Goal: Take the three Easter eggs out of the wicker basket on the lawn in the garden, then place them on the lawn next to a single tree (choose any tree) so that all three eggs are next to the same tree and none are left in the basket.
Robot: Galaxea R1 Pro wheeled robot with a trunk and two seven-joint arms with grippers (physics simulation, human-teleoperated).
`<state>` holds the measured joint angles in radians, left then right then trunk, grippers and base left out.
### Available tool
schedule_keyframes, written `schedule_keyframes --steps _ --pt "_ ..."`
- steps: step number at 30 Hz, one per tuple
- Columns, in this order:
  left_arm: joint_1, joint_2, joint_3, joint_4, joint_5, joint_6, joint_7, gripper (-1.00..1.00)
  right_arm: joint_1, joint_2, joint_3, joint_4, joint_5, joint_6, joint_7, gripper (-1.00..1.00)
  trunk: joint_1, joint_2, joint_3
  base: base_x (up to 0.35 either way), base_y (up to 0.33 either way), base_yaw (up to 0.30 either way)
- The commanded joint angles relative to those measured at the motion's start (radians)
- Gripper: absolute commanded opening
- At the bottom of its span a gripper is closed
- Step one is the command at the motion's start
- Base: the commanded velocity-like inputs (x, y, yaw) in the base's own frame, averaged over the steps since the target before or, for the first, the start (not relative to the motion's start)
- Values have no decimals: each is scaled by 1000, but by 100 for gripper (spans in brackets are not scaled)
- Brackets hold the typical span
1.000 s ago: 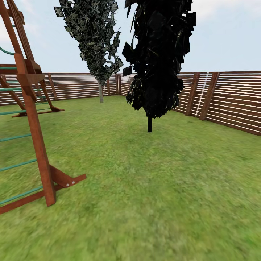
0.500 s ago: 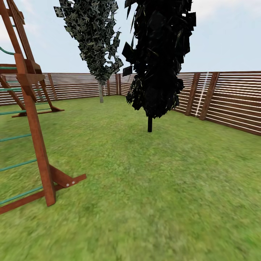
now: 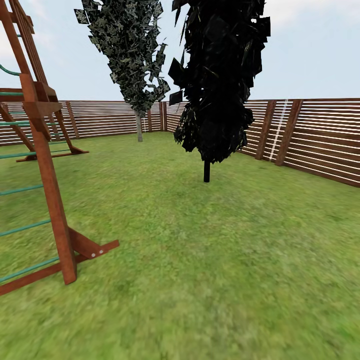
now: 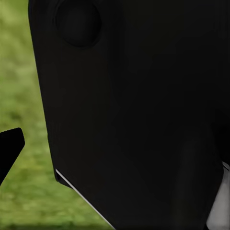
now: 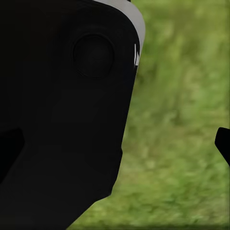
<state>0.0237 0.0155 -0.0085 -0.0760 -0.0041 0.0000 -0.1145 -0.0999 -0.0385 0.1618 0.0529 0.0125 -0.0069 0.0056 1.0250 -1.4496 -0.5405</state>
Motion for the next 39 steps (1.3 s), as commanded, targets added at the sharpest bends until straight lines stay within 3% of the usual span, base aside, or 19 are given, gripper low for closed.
schedule_keyframes --steps 1,39 --pt "1 0 -1 -2 -1 0 -3 100 -1 0 5 2 1 -1 1 100 0 0 -1 0 0 0" --pt "1 1 -1 -2 -1 0 -3 100 -1 0 5 2 1 -1 1 100 0 0 -1 0 0 0"
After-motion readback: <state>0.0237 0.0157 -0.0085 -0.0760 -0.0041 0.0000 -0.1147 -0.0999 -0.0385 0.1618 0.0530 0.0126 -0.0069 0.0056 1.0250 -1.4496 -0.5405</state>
